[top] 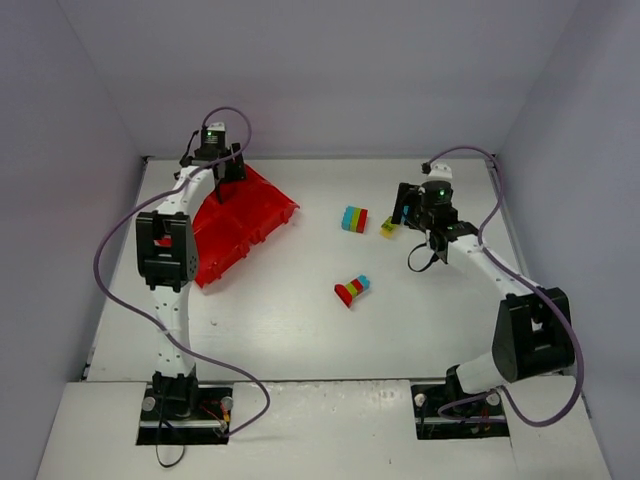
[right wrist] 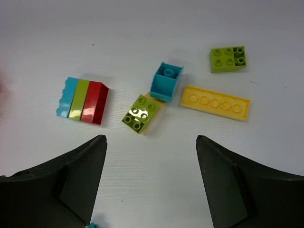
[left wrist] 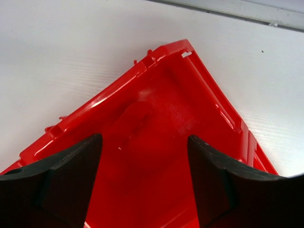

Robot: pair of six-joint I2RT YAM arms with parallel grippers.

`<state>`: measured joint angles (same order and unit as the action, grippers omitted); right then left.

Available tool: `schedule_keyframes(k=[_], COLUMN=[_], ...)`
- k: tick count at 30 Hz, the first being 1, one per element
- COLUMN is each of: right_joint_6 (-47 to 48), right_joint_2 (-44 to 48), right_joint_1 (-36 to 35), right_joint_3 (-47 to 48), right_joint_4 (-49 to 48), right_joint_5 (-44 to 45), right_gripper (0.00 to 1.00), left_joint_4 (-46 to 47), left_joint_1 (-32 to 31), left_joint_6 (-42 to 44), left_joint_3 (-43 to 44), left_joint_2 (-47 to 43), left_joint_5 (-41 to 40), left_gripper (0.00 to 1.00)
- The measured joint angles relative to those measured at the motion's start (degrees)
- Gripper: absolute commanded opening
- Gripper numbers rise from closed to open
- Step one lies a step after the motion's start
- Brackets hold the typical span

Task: Sort the legos into containers by color

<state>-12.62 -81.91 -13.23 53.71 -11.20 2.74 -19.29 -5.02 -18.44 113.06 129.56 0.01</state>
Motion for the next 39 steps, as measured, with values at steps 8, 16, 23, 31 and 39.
schedule_keyframes(k=[8, 16, 23, 31, 39], right_joint_6=[-5.03, -5.95, -1.84, 4.42, 9.73], right_joint_2=[-9.64, -21.0, -28.89, -35.82, -39.21], right_joint_1=[3.78, 9.18, 11.89, 12.87, 14.91], right_joint_3=[6.14, 13.97, 20.33, 24.39, 26.88], right_joint_4=[2.86, 3.89, 4.24, 4.24, 4.15], right_joint_5=[6.19, 7.58, 5.73, 0.52, -4.04], right_gripper=[0.72, 0.8, 0.8, 0.77, 0.74], left_joint_4=[-4.94, -8.52, -12.46, -14.97, -14.91], left_joint_1=[-0.42, -4.85, -10.49, -15.02, -15.56], left_joint_6=[-0.24, 0.02, 0.22, 0.2, -0.22], left_joint_3=[-0.44, -5.62, -13.03, -15.54, -16.61], left_joint_2=[-7.15, -18.36, -20.39, -21.38, -24.76], left_joint_5=[5.11, 9.33, 11.61, 12.7, 13.75], left_gripper=[0.66, 0.66, 0.66, 0.66, 0.66])
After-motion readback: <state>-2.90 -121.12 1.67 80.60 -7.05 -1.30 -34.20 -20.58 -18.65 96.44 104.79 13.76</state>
